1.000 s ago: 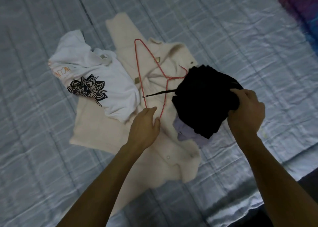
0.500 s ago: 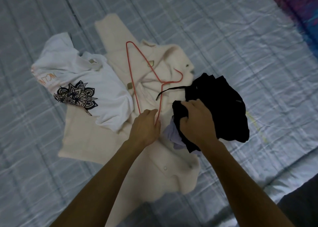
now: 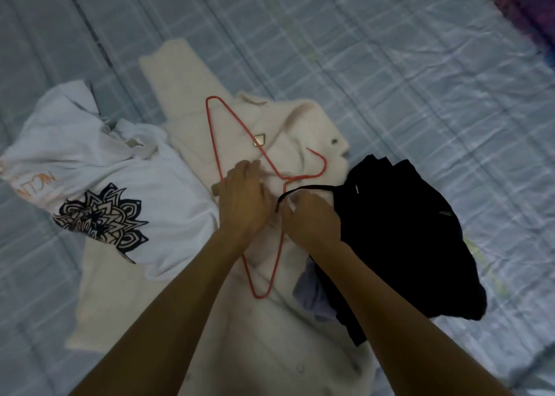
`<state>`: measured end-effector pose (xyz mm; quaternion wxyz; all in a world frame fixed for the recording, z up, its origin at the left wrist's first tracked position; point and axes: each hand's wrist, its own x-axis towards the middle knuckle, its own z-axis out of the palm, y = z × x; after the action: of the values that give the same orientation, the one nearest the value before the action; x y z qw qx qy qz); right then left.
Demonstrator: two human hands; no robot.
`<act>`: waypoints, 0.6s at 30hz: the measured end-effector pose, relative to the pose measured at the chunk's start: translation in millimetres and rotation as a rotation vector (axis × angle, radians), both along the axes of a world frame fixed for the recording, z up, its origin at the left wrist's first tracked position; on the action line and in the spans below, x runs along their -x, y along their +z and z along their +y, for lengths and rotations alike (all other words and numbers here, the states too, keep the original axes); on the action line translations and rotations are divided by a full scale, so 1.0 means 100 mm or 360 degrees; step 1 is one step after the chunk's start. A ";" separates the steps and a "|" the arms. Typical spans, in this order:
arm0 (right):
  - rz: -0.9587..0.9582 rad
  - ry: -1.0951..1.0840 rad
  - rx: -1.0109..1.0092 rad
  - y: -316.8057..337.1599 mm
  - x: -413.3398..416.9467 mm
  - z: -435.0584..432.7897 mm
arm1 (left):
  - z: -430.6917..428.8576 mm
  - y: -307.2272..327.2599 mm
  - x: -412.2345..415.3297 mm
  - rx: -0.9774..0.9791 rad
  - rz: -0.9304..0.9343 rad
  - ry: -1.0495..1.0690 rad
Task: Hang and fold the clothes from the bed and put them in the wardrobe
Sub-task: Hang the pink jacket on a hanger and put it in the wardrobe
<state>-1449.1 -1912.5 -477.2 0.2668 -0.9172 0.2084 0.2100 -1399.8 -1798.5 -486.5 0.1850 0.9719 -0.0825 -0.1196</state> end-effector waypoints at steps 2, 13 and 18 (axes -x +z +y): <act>0.0074 -0.0129 -0.0077 -0.10 -0.07 0.14 | 0.06 0.00 -0.11 -0.0026 -0.0072 0.0010; -0.0279 -0.1472 -0.0939 -0.11 -0.51 0.49 | 0.41 0.12 -0.32 0.0068 -0.0227 -0.0054; -0.0507 -0.1616 -0.1087 0.12 -0.54 0.23 | 0.42 0.23 -0.46 0.0181 -0.0299 -0.0008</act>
<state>-1395.4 -1889.7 -464.9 0.6387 -0.5871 0.4966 -0.0272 -1353.5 -1756.2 -463.0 0.2311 0.9666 -0.1086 -0.0234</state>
